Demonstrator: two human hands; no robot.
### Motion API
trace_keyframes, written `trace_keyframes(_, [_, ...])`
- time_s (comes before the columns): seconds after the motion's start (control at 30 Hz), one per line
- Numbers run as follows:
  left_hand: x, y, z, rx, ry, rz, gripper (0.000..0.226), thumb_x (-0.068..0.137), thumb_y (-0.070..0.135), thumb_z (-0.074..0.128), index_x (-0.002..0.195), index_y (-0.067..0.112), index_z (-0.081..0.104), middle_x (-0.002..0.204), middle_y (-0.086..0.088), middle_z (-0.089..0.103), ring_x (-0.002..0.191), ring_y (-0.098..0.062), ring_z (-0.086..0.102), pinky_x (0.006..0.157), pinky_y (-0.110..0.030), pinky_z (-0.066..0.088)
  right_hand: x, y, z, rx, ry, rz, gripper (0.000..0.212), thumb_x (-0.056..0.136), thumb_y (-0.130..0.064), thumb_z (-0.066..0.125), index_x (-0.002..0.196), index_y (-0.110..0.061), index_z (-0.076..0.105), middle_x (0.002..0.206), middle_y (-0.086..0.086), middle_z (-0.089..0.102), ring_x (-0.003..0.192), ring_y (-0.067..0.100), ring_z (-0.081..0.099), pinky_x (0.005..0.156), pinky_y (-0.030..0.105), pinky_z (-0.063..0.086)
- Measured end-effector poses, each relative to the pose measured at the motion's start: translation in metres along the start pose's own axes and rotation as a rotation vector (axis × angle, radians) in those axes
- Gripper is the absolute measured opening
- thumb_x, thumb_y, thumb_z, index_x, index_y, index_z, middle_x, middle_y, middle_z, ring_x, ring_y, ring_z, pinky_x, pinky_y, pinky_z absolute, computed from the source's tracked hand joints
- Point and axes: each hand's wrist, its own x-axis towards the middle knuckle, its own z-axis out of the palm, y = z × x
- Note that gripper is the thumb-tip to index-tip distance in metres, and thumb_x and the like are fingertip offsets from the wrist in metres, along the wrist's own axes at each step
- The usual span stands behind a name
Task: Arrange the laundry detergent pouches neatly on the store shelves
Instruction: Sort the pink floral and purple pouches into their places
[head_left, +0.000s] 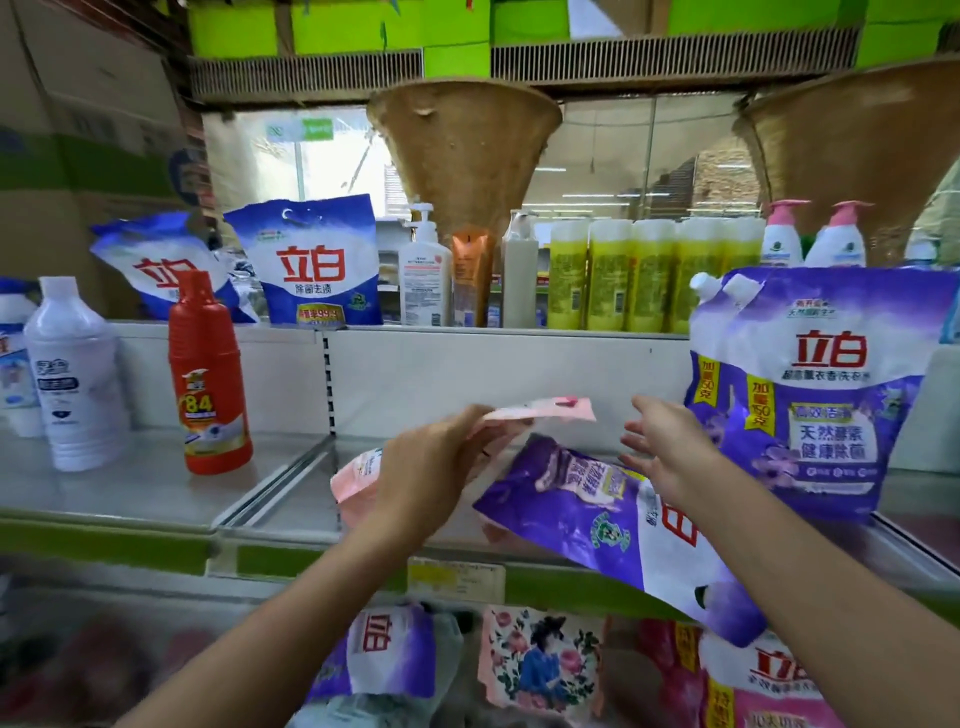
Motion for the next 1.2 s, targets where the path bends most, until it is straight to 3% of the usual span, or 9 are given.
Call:
trace_keyframes(0.13, [0.018, -0.014, -0.023, -0.378, 0.159, -0.328, 0.031, 0.097, 0.039, 0.046, 0.090, 0.019, 0.069, 0.068, 0.008, 0.072, 0.061, -0.018, 0.068, 0.050, -0.027, 0.051, 0.005, 0.006, 0.017, -0.028, -0.127, 0.049, 0.016, 0.100, -0.025, 0.049, 0.092, -0.011, 0.050, 0.104, 0.013, 0.050, 0.093, 0.025, 0.056, 0.100, 0.043, 0.044])
trace_keyframes(0.23, [0.027, -0.027, -0.045, -0.763, 0.251, -0.673, 0.034, 0.097, 0.037, 0.051, 0.073, 0.016, 0.062, 0.054, 0.010, 0.069, 0.047, -0.005, 0.066, 0.042, -0.018, 0.049, 0.001, 0.012, 0.033, -0.118, -0.228, 0.031, 0.024, 0.098, -0.023, 0.055, 0.112, -0.005, 0.051, 0.093, 0.009, 0.056, 0.076, 0.017, 0.057, 0.087, 0.039, 0.048])
trace_keyframes(0.33, [0.024, -0.047, -0.059, -0.938, 0.245, -0.827, 0.029, 0.090, 0.044, 0.057, 0.083, 0.016, 0.064, 0.081, -0.005, 0.075, 0.069, -0.020, 0.073, 0.063, -0.036, 0.060, -0.001, 0.014, 0.050, -0.306, -0.320, -0.100, 0.050, 0.088, -0.029, 0.068, 0.129, -0.006, 0.050, 0.120, 0.011, 0.059, 0.096, 0.017, 0.057, 0.086, 0.031, 0.043])
trace_keyframes(0.47, [0.018, -0.072, -0.063, -1.093, 0.196, -0.860, 0.031, 0.087, 0.045, 0.059, 0.097, 0.016, 0.065, 0.095, -0.009, 0.076, 0.088, -0.029, 0.073, 0.075, -0.044, 0.060, -0.005, 0.018, 0.078, -0.445, -0.586, -0.192, 0.074, 0.078, -0.023, 0.079, 0.141, -0.008, 0.043, 0.137, 0.007, 0.053, 0.123, 0.018, 0.051, 0.101, 0.029, 0.041])
trace_keyframes(0.57, [0.014, -0.086, -0.064, -1.163, 0.147, -0.887, 0.043, 0.079, 0.050, 0.060, 0.104, 0.015, 0.064, 0.099, -0.009, 0.075, 0.090, -0.026, 0.073, 0.070, -0.040, 0.061, -0.012, 0.025, 0.102, -0.409, -0.754, -0.160, 0.077, 0.070, -0.009, 0.084, 0.137, -0.007, 0.045, 0.129, 0.005, 0.061, 0.118, 0.016, 0.058, 0.105, 0.033, 0.044])
trace_keyframes(0.8, [-0.011, -0.102, -0.059, -1.198, -0.125, -0.831, 0.075, 0.049, 0.025, 0.092, 0.115, 0.011, 0.058, 0.108, -0.013, 0.073, 0.098, -0.033, 0.070, 0.075, -0.044, 0.059, -0.015, 0.043, 0.131, -0.214, -0.726, -0.109, 0.068, 0.071, 0.008, 0.078, 0.127, -0.011, 0.045, 0.120, 0.010, 0.065, 0.114, 0.026, 0.061, 0.101, 0.045, 0.049])
trace_keyframes(0.93, [-0.019, -0.093, -0.051, -1.153, 0.031, -0.861, 0.056, 0.066, 0.007, 0.079, 0.118, 0.007, 0.059, 0.109, -0.014, 0.072, 0.097, -0.033, 0.071, 0.082, -0.051, 0.057, -0.014, 0.044, 0.137, -0.237, -0.689, -0.141, 0.072, 0.074, 0.007, 0.076, 0.135, -0.011, 0.044, 0.123, 0.008, 0.062, 0.118, 0.028, 0.058, 0.100, 0.044, 0.049])
trace_keyframes(1.07, [-0.020, -0.071, -0.042, -1.028, 0.307, -0.892, 0.031, 0.072, 0.006, 0.079, 0.099, 0.011, 0.064, 0.097, -0.010, 0.075, 0.084, -0.027, 0.074, 0.069, -0.045, 0.060, -0.026, 0.043, 0.148, -0.490, -0.412, -0.332, 0.082, 0.075, -0.015, 0.081, 0.144, -0.017, 0.037, 0.137, 0.008, 0.050, 0.121, 0.027, 0.053, 0.101, 0.044, 0.047])
trace_keyframes(1.2, [-0.021, -0.040, -0.029, -0.931, 0.427, -0.883, 0.021, 0.079, 0.031, 0.073, 0.095, 0.019, 0.068, 0.094, -0.006, 0.075, 0.080, -0.019, 0.074, 0.063, -0.033, 0.059, -0.059, 0.040, 0.137, -0.369, -0.810, -0.240, 0.067, 0.073, 0.007, 0.076, 0.128, -0.019, 0.048, 0.104, -0.005, 0.064, 0.082, 0.000, 0.064, 0.072, 0.017, 0.055])
